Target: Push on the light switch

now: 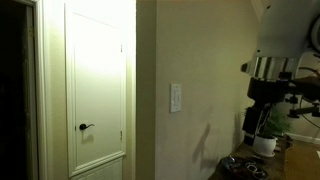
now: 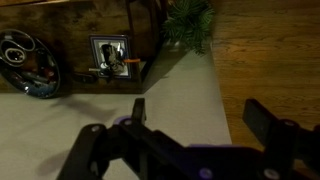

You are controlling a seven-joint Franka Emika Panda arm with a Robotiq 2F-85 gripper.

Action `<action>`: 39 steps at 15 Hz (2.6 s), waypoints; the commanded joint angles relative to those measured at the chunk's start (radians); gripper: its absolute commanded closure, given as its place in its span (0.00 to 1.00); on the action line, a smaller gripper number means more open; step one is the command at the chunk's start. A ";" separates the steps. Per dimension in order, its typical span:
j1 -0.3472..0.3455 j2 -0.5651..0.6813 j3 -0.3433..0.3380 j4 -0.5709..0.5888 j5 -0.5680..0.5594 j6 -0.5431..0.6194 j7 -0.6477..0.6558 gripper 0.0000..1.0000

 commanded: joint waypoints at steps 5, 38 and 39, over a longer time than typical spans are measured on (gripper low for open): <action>0.011 0.135 -0.047 0.086 -0.014 0.030 -0.037 0.00; 0.011 0.403 -0.162 0.316 0.006 0.433 -0.327 0.00; 0.013 0.401 -0.160 0.320 0.010 0.440 -0.326 0.00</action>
